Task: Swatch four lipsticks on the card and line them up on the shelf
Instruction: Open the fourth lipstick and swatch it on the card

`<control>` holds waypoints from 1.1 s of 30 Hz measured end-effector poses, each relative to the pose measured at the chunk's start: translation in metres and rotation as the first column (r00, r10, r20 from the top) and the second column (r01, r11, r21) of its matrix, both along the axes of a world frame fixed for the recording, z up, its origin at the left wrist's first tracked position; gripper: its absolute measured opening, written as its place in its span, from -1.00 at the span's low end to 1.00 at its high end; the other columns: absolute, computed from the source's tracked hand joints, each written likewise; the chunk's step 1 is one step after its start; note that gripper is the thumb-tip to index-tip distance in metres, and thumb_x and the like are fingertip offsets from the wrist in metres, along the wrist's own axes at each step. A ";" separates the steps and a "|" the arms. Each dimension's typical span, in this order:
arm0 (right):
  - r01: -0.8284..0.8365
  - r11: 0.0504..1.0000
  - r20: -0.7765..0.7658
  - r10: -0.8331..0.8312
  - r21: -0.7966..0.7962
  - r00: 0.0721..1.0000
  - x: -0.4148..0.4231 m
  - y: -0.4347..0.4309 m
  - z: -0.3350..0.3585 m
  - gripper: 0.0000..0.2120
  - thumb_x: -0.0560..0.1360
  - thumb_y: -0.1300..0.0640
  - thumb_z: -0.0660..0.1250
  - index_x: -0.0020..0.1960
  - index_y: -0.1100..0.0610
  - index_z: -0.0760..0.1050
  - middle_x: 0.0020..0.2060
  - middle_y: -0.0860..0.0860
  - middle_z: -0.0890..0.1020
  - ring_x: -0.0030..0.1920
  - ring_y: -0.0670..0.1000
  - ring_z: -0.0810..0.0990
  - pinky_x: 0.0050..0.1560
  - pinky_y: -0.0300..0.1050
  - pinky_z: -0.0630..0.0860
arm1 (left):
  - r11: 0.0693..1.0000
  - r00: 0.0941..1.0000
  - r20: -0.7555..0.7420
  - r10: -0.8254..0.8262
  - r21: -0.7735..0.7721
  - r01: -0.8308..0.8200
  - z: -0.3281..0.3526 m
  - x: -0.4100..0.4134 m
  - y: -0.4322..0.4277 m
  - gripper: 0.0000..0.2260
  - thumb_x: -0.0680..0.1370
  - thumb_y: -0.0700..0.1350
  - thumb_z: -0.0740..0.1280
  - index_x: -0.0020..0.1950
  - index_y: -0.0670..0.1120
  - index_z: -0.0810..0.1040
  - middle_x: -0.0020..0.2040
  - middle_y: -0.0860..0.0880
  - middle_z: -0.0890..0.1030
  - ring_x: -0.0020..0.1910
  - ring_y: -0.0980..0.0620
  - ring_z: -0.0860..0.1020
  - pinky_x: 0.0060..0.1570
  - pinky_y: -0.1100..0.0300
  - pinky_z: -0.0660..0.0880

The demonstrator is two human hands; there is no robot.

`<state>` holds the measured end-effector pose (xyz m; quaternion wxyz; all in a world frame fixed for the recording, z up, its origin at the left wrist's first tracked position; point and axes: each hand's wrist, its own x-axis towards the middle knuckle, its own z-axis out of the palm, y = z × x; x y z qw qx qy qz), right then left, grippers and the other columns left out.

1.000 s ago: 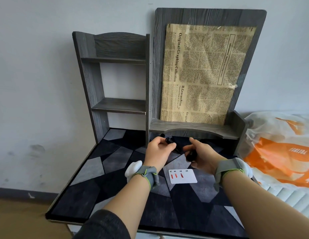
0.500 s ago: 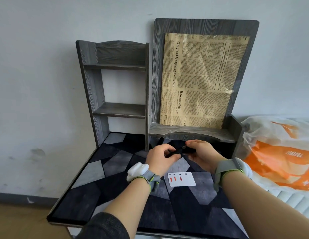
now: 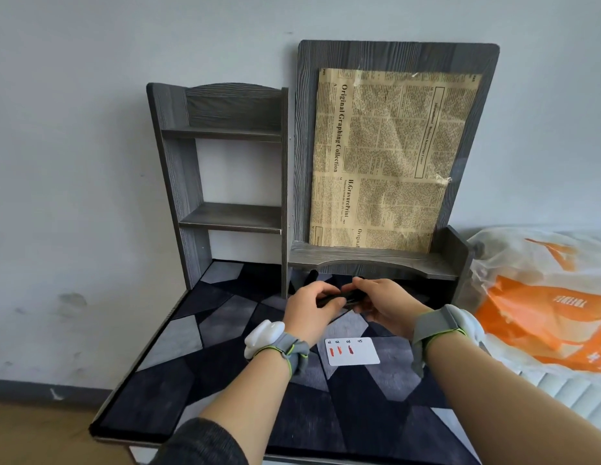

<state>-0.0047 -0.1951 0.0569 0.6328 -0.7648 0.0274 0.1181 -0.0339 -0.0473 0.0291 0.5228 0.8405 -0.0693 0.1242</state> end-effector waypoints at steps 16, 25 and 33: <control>-0.118 0.991 -0.103 0.125 0.064 0.987 0.002 0.000 -0.004 -0.69 0.64 0.13 0.08 0.09 0.22 0.57 -0.25 0.10 0.67 -0.22 0.02 0.62 -0.35 -0.19 0.33 | 0.999 0.995 -0.096 -0.017 0.035 0.021 -0.002 0.009 -0.005 -0.79 0.54 -0.08 0.34 0.14 -0.10 0.53 0.05 -0.05 0.60 -0.03 0.08 0.50 -0.07 0.27 0.37; -0.182 0.983 -0.167 0.173 -0.038 0.971 0.001 -0.012 -0.011 -0.74 0.61 0.16 0.14 0.10 0.22 0.58 -0.18 0.12 0.69 -0.24 0.00 0.58 -0.27 -0.18 0.40 | 0.999 0.974 -0.224 -0.033 -0.030 0.027 -0.017 0.016 -0.011 -0.76 0.53 -0.13 0.33 0.13 -0.12 0.34 0.07 -0.04 0.44 0.02 0.05 0.42 -0.02 0.26 0.31; -0.127 0.988 -0.106 0.118 -0.087 0.987 0.008 -0.024 -0.023 -0.84 0.54 0.21 0.31 0.07 0.22 0.58 -0.18 0.18 0.69 -0.34 -0.01 0.57 -0.31 -0.19 0.44 | 0.999 0.971 -0.239 0.017 -0.041 -0.027 -0.029 0.022 -0.004 -0.72 0.48 -0.15 0.38 0.08 -0.02 0.33 0.07 -0.06 0.51 0.02 -0.05 0.53 0.02 0.15 0.46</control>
